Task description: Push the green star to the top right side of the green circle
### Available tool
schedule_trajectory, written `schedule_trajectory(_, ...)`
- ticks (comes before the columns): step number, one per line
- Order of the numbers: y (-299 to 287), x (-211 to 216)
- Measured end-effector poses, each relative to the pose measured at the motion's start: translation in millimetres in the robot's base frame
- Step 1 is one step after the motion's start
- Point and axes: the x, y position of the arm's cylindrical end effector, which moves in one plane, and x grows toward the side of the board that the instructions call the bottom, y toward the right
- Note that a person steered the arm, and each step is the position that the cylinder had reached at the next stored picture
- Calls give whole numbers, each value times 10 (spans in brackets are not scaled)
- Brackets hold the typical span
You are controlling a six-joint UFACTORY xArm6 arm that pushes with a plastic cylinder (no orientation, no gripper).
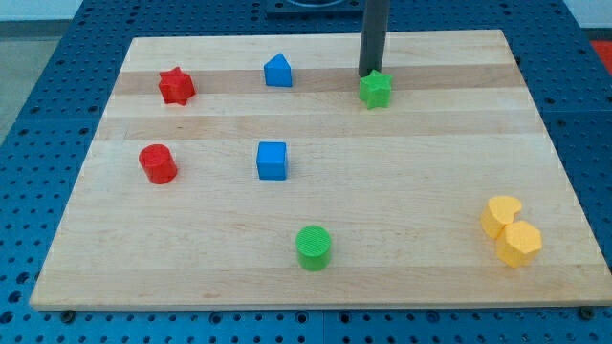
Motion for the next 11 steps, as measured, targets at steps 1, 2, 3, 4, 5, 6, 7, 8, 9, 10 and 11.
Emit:
schedule_trajectory(1, 0, 204)
schedule_trajectory(2, 0, 524)
schedule_trajectory(3, 0, 951)
schedule_trajectory(4, 1, 1159)
schedule_trajectory(5, 29, 982)
schedule_trajectory(6, 336, 981)
schedule_trajectory(7, 506, 1240)
schedule_trajectory(8, 506, 1300)
schedule_trajectory(9, 503, 1308)
schedule_trajectory(10, 453, 1428)
schedule_trajectory(11, 396, 1630)
